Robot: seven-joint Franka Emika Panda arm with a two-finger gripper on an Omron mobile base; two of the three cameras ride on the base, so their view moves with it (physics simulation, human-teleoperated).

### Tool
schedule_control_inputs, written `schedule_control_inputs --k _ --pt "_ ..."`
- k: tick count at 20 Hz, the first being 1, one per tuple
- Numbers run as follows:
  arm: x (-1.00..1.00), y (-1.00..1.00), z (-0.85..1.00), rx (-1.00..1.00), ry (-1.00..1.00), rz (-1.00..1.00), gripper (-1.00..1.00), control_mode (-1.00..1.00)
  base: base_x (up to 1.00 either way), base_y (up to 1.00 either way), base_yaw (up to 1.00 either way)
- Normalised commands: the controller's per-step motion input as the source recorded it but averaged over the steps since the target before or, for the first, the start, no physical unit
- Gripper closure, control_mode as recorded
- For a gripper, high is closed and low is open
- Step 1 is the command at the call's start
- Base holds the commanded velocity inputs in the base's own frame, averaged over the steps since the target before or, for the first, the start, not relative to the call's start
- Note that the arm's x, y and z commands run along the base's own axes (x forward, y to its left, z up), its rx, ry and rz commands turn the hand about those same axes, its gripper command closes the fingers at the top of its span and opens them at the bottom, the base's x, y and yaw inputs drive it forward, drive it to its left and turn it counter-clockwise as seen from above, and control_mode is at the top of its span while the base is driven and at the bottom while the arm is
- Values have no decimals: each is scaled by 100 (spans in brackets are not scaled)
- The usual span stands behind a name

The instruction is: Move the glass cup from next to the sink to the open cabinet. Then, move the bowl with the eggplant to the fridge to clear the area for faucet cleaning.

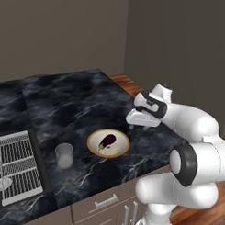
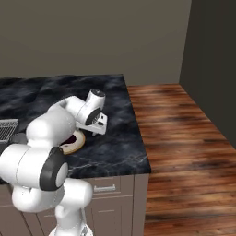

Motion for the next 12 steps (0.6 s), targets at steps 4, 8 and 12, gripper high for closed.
schedule_control_inputs --k 4,8,12 --pt "5 0 -39 8 4 -1 -100 -100 0 0 0" --pt "5 2 -45 7 5 0 -100 -100 0 0 0" --pt "0 6 -43 6 7 0 -100 -100 0 0 0"
